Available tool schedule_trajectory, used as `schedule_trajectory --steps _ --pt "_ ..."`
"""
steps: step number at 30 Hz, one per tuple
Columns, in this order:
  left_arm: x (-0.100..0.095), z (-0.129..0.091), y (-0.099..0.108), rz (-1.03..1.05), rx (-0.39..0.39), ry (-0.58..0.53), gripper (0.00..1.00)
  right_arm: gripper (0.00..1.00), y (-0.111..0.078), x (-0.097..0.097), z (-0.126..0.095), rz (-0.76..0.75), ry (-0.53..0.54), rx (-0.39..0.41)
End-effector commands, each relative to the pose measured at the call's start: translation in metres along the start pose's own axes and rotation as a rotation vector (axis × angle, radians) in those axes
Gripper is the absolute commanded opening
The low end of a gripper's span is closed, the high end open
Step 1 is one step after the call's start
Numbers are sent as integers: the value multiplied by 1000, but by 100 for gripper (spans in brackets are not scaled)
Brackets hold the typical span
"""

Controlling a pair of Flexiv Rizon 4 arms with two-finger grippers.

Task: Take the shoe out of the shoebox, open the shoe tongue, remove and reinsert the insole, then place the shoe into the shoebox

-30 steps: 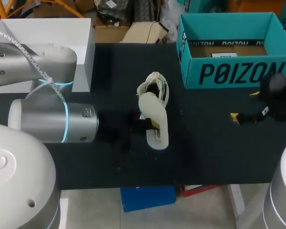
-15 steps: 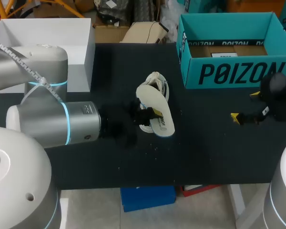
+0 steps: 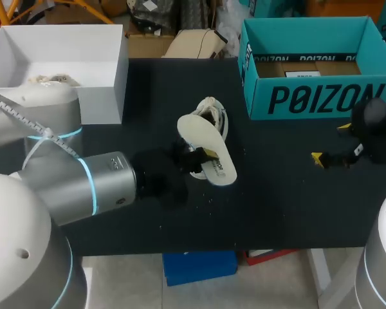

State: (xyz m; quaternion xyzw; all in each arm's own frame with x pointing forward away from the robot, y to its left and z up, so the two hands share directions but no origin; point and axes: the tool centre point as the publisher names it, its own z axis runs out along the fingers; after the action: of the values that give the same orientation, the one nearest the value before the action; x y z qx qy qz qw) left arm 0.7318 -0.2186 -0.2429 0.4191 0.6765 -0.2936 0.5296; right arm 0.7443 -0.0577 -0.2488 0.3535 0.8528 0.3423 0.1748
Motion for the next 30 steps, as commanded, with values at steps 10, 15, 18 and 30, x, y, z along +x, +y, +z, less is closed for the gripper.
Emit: schedule_trajectory --steps 10,15,18,30 --pt "11 23 22 -411 -171 -495 0 100 0 1 0 1 -2 0" --pt "-4 27 37 -506 -260 -537 0 100 0 1 0 1 -2 0" --pt "-15 32 44 -490 -265 -533 0 100 0 1 0 1 -2 0" --pt "-19 34 46 -489 -263 -529 0 100 0 1 0 1 -2 0"
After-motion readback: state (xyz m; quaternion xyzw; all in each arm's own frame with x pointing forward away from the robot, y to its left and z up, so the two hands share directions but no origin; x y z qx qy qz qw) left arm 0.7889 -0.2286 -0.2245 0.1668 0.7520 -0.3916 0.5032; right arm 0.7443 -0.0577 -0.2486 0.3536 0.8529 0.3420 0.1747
